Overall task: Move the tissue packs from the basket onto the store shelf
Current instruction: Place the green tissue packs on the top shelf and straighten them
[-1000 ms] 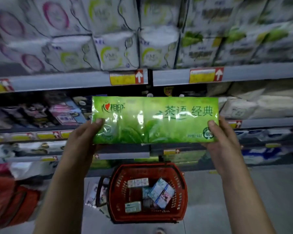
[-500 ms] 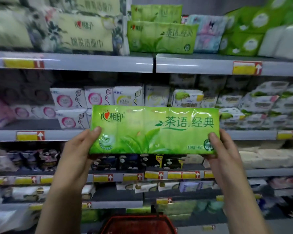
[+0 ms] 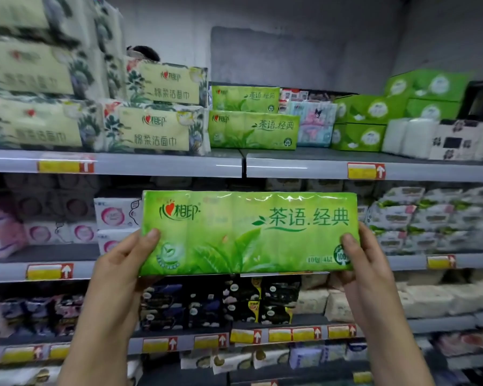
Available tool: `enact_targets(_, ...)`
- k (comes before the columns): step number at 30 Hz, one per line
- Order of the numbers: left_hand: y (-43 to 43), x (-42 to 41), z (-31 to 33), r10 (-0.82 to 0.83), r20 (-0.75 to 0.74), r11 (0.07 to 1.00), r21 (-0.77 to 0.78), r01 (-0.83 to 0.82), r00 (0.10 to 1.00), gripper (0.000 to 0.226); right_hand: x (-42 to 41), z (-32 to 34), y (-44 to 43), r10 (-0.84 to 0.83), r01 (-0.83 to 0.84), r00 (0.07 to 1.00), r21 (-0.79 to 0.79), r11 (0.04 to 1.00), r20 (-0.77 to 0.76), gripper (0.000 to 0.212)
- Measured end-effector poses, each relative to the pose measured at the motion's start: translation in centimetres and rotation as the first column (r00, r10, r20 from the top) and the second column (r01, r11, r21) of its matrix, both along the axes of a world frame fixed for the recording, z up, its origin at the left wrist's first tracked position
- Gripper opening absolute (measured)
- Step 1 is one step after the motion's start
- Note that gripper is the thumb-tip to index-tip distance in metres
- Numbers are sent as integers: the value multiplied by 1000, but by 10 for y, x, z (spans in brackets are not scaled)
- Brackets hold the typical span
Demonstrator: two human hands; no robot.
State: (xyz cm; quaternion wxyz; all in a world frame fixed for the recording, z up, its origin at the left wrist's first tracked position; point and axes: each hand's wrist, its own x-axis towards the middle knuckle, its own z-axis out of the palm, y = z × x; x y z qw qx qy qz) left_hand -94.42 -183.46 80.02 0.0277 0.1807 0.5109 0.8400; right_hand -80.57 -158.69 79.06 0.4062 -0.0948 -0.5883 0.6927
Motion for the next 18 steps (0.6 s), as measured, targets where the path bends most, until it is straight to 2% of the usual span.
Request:
enact_targets(2,-2,-2,5,-5,3,1000,-3,5,1000,39,0,3,-3,-18,19,1000,24,1000,-10,66)
enact_targets(5,-4,-7,13,10,18,999,-35,-10,1000,76,0,11,-9,-38,39,998,36,999,-42,63)
enact_targets(8,-3,-10,21,15,12,1000,-13,-15,1000,83,0,16,-12,-57,60,995,33,998,-78,63)
enact_targets(11,-1,-10,22,2,0,1000,-18,-2,1000,73,0,17,-15,-95,98,992,27,995,-87,61)
enact_targets(15,9,-12,20,-4,28,1000,3,4,1000,28,-4,10,-7,-109,111,989,18,994,-104,63)
enact_targets(18,21,-16,23,6,25,1000,-10,-5,1000,24,-13,7,5,-111,112,988,7,994,-106,68)
